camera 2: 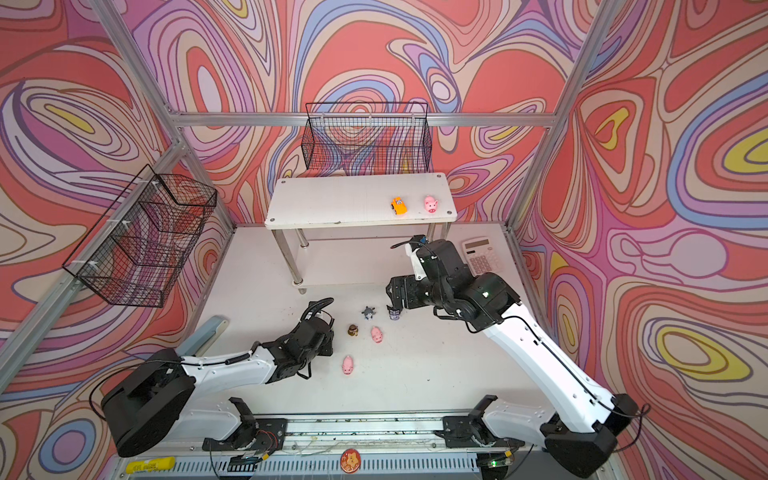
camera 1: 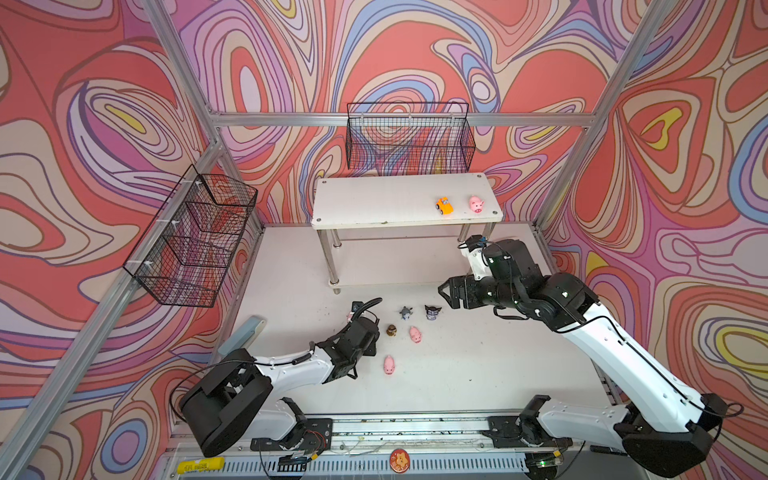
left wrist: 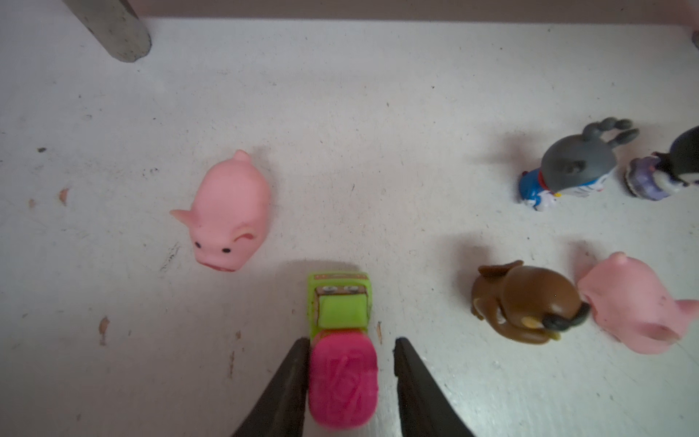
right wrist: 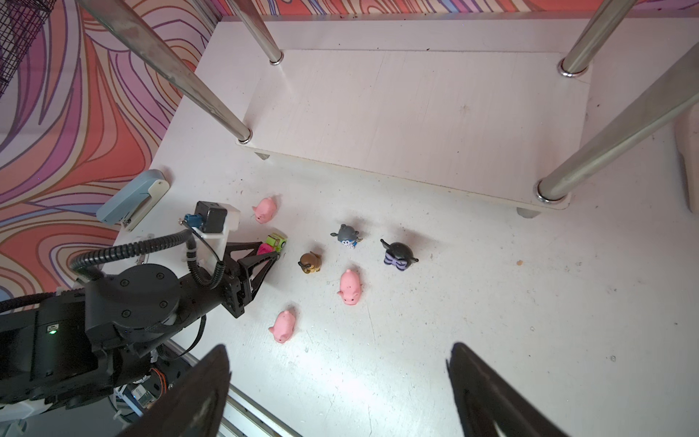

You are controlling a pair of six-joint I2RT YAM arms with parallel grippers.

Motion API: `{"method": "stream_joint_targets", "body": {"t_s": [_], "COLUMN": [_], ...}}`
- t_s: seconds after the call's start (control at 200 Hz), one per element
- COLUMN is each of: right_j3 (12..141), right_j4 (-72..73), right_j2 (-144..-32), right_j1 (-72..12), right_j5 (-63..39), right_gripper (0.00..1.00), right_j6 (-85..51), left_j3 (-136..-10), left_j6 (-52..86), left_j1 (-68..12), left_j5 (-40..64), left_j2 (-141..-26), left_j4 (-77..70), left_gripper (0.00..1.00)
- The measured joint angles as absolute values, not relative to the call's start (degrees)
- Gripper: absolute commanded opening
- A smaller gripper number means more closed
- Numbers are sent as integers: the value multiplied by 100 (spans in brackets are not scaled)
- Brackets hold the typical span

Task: Organize plastic toys on shelves
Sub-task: Place the plastic toy at the center of the table, then pick up the plastic toy from the center of the table.

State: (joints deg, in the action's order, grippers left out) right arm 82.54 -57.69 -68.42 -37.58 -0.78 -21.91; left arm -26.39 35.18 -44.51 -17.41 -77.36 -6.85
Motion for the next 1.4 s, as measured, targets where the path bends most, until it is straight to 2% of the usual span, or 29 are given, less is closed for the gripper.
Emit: {"method": "stream_joint_targets", "body": {"t_s": [0.28,0.641,0.736,0.901,1.147,1.397], "right_j3": [8254,8241,8208,8176,8136,8138], "right_j4": [-5787,-5782,-5784,-5784,-5787,-5800], "right_j2": [-6733,-6729,-6729,-6729,-6729,-6720], "right_j1": [-3758,-3758,-3758,-3758,-3758,-3758], "right_j5": [-40,-99,-99,-99,-106,-97], "right_gripper": [94,96,96,96,96,96], "right_j6": [-2187,-2174,-2171,-2156,-2154,-2156], "left_j3": [-3457,-4351,-4169,-3404,-3063,-3122], "left_j6": [3518,3632,3721,3819,3885,3848], "left_j1": [-4451,-4451,-4453,-4515,-4545,-4545], "left_j5": [-1745,-1785,-1787,-1865,-1918,-1925], "left_j2": [-7738,-7926,-7889,-7540,-7450,-7854], "left_j4": [276,1831,1809,1404,722,384], "left_gripper": [49,49,63,73,74,72]}}
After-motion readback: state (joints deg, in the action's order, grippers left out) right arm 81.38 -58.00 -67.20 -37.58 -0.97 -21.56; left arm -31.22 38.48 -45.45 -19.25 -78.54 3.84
